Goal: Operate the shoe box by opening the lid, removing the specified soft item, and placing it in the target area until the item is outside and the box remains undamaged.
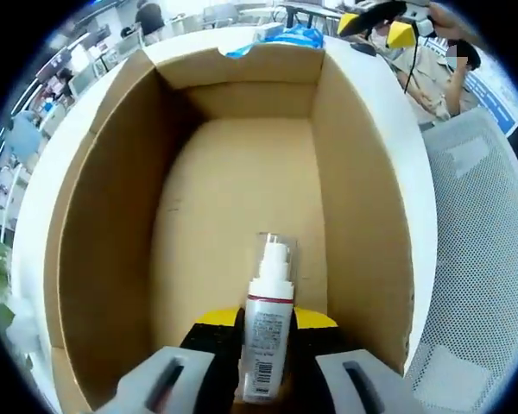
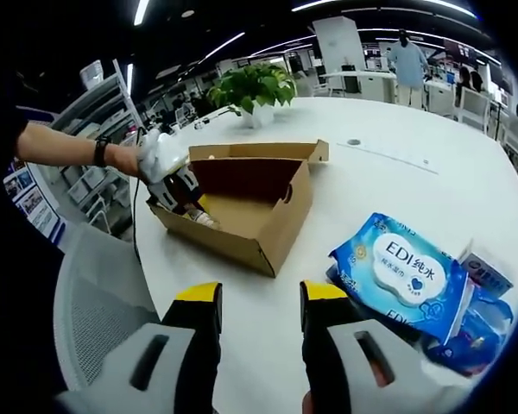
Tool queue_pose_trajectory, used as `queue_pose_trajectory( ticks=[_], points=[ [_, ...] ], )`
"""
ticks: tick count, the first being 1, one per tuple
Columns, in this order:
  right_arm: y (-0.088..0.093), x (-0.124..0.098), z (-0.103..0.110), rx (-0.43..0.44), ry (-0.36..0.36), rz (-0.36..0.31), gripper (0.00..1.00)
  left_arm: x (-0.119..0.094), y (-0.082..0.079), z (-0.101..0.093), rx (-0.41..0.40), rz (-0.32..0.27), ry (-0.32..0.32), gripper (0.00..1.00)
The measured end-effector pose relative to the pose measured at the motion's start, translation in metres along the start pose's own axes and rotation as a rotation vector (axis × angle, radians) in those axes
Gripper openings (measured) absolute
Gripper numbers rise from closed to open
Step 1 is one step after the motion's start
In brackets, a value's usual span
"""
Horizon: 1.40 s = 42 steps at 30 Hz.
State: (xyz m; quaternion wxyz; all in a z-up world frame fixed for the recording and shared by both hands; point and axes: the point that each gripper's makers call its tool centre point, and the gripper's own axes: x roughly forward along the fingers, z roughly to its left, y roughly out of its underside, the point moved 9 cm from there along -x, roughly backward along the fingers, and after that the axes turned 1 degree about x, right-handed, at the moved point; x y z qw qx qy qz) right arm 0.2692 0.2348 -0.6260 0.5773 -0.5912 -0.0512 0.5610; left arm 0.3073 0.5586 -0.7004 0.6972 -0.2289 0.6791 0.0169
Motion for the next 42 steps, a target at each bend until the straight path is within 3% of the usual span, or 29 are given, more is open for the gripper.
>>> queue_pose_trajectory(
  ticks=[6,9,13,22,30,34,42],
  points=[
    [-0.004,0.004,0.004,-0.013,-0.011,0.000,0.33,-0.007,0.001,0.000,-0.036,-0.039,-0.015,0.20],
    [-0.006,0.005,0.005,-0.019,-0.016,-0.003,0.33,-0.014,-0.003,0.002,-0.088,-0.096,-0.021,0.20],
    [-0.009,0.006,0.003,-0.029,-0.018,-0.002,0.33,-0.022,-0.009,0.005,-0.089,-0.117,-0.028,0.20],
    [-0.025,0.005,0.002,-0.075,-0.031,-0.034,0.35,-0.051,-0.053,-0.005,0.018,-0.215,-0.032,0.20],
    [-0.040,0.002,0.007,-0.168,-0.065,-0.082,0.39,-0.083,-0.100,-0.032,0.175,-0.286,-0.003,0.20],
    [-0.050,-0.002,0.013,-0.234,-0.079,-0.113,0.41,-0.090,-0.113,-0.037,0.231,-0.297,0.005,0.20],
    [-0.058,-0.003,0.020,-0.287,-0.113,-0.136,0.42,-0.096,-0.133,-0.051,0.307,-0.319,0.032,0.20]
  ],
)
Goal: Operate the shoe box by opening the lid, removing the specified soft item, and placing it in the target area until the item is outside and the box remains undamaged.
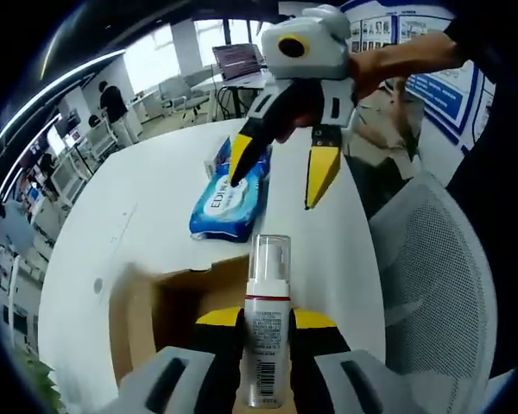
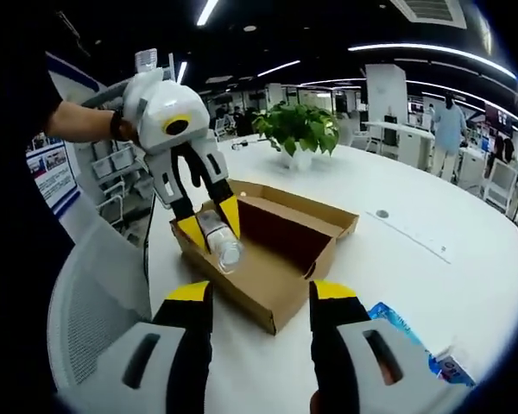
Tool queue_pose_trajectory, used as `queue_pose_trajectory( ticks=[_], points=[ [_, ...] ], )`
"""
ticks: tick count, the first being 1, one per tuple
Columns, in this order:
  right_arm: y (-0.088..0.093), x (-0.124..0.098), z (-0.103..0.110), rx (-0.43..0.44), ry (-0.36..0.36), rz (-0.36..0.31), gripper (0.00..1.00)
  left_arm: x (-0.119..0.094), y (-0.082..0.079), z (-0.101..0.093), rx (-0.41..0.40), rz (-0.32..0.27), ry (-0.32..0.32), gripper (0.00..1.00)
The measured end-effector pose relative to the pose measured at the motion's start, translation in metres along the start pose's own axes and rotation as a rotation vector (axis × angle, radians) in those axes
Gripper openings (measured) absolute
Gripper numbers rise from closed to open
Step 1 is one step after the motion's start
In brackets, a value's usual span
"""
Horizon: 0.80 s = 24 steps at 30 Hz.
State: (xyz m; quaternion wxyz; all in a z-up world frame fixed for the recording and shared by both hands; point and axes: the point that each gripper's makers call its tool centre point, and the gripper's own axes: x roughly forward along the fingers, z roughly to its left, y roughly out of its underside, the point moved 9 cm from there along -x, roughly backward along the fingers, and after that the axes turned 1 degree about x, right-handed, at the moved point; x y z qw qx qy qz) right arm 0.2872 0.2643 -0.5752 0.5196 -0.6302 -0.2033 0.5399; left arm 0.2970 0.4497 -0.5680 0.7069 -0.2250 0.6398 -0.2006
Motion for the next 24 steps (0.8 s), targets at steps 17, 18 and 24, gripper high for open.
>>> queue_pose_trajectory(
  ticks=[17,18,24],
  points=[
    [-0.002,0.006,0.021,-0.123,-0.129,0.017,0.36,0.005,-0.027,-0.013,0.091,-0.033,0.086,0.20],
    [-0.002,0.006,0.021,-0.127,-0.132,0.015,0.35,0.004,-0.028,-0.013,0.089,-0.039,0.089,0.20],
    [-0.005,0.007,0.022,-0.135,-0.155,-0.004,0.28,0.003,-0.032,-0.011,0.081,-0.068,0.104,0.20]
  ],
)
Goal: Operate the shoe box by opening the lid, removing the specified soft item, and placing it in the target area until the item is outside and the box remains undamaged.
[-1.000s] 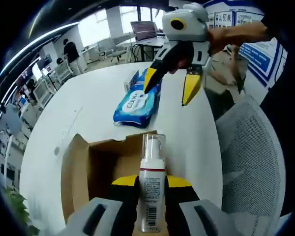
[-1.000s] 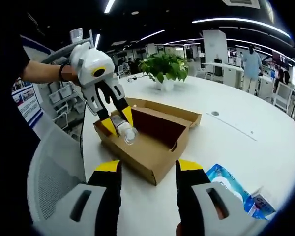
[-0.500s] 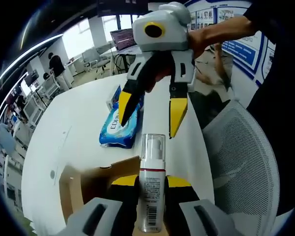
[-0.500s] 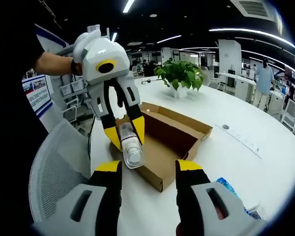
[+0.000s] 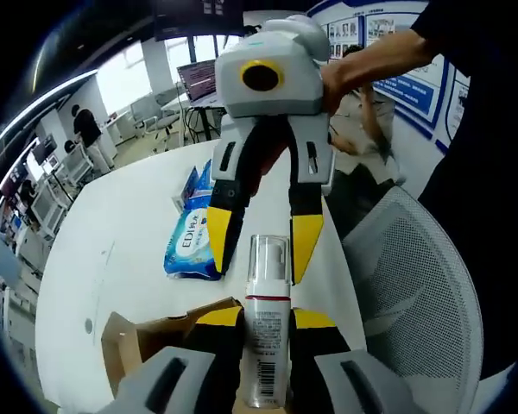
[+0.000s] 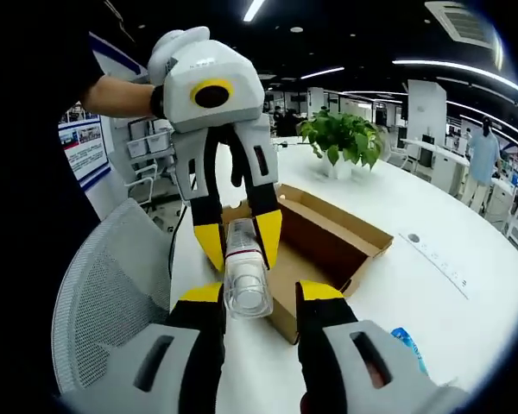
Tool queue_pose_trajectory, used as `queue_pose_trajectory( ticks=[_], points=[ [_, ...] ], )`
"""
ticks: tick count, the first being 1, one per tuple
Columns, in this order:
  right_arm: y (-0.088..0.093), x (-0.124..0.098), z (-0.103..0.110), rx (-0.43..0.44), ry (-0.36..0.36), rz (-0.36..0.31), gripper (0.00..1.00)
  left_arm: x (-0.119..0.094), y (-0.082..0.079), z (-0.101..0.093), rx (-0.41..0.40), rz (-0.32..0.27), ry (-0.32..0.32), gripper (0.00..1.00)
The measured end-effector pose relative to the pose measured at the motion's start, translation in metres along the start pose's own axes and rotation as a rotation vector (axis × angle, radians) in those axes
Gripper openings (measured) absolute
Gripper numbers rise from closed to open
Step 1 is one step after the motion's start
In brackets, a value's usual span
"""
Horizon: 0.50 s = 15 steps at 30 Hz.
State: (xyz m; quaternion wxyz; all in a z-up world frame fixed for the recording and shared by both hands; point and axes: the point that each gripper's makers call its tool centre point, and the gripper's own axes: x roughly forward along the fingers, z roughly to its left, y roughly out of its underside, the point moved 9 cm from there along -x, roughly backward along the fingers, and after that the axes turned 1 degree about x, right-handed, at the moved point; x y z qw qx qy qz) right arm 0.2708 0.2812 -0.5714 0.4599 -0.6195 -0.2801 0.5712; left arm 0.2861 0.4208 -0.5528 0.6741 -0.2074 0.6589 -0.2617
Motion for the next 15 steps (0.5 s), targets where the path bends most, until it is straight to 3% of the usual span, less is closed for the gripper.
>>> queue_pose_trajectory(
  ticks=[3,15],
  points=[
    [0.0001,-0.0001,0.0012,-0.001,-0.014,0.000,0.19,-0.0020,-0.0007,0.0024,-0.007,-0.015,-0.001,0.20],
    [0.0049,-0.0004,0.0069,0.004,-0.041,0.024,0.17,0.0062,0.0026,-0.0020,-0.030,-0.037,0.045,0.20]
  ],
)
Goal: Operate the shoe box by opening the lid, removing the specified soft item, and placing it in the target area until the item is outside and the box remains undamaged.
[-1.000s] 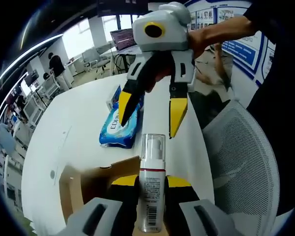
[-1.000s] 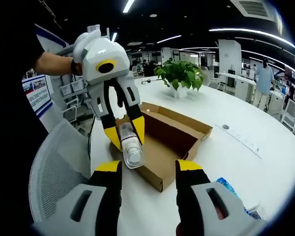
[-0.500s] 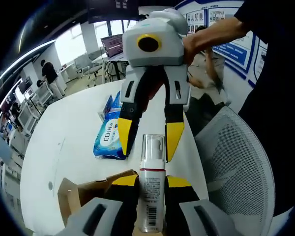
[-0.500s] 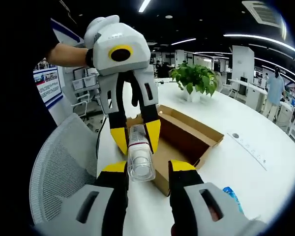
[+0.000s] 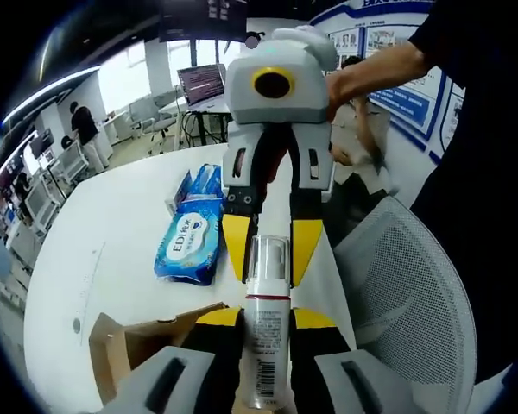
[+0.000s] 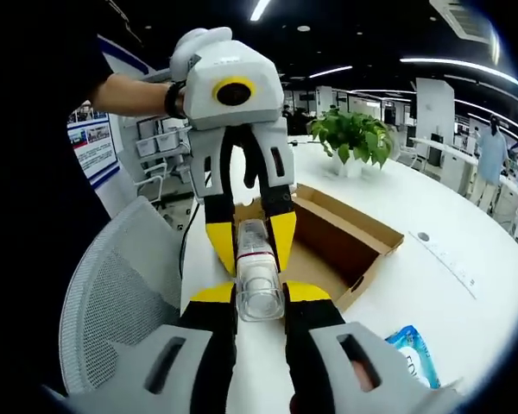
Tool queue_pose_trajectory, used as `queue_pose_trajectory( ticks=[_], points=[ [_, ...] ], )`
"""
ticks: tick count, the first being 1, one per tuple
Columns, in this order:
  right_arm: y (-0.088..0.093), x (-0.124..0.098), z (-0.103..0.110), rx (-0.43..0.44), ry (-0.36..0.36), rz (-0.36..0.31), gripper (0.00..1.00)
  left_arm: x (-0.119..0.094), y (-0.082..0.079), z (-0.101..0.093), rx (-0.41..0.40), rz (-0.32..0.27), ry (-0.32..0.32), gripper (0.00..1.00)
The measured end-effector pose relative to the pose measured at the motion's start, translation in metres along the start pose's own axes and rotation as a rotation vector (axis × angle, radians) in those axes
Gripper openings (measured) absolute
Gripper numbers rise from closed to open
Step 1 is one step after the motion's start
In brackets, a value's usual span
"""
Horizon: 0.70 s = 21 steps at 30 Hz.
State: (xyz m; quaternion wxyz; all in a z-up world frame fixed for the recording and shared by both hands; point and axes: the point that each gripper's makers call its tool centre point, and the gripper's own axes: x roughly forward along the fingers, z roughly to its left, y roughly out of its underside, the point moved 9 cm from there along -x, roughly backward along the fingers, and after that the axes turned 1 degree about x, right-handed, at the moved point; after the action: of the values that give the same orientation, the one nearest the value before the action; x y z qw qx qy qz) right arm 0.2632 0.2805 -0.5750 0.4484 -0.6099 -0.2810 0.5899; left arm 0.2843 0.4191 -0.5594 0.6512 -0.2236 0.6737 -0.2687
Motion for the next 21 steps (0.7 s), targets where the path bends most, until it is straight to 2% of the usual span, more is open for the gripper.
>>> queue_pose_trajectory(
  ticks=[12,21],
  points=[
    [0.000,-0.010,-0.006,0.025,0.006,0.002,0.17,0.003,-0.005,0.002,-0.013,-0.036,-0.032,0.21],
    [-0.002,-0.021,-0.011,0.031,0.024,-0.004,0.17,-0.007,-0.004,0.002,-0.021,-0.056,-0.071,0.26]
  ],
)
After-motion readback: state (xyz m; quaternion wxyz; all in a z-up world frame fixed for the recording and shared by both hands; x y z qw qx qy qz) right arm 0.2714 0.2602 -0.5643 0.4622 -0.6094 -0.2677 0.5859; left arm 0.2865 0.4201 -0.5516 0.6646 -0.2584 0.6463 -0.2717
